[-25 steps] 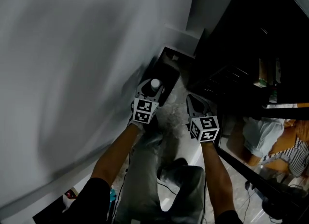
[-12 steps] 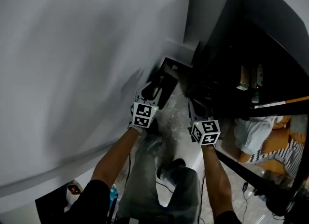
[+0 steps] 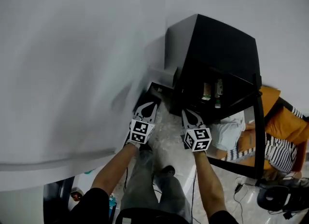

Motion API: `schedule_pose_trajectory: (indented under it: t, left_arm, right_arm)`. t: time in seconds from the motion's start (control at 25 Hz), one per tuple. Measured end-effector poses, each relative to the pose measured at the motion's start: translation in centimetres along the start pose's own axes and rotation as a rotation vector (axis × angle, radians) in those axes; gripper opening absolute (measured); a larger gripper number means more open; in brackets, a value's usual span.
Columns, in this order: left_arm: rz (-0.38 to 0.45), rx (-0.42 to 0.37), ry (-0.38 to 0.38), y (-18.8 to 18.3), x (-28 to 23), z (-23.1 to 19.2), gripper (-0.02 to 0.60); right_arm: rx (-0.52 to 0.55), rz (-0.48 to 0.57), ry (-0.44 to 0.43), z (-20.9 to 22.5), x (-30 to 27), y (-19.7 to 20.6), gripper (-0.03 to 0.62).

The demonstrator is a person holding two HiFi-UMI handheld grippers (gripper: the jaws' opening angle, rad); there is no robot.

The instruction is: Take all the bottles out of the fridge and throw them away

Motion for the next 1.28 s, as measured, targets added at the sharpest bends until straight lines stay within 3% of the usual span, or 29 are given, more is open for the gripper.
schedule_pose_trajectory:
  t: [0.28,0.52,0.88,1.28]
  left_arm:
    - [0.031,0.03,0.075,-10.5,3.7,5.4,0.006]
    - [0.086,0.021,0.131,-17.2,6.8,10.1,0.006]
    - [0.155,-0.019,0.229,-22.9,8.1,16.2,0.006]
    - [0.162,-0.053,0.309,-23.8,7.4,20.5,0.006]
  right_arm:
    - [-0.024,0.084,0.066,-1.0,9.3,-8.4,0.002]
    - [-0.081,0.212,0.151,-0.7,18.2,-14.2,0.002]
    - [-0.066,0.239,0.219,0.2,25.6,-14.6,0.002]
    - [-0.079,0.247,0.28,2.3,29.2,-13.3,0.002]
Point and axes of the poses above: the fingertips, and each gripper's own axes: x backward along the fingers, z to its right, y out of its underside, the point moved 1 cm from there along x, backward along the fingers, and after that the axes turned 8 degrees about -x, right-handed, at the moved point
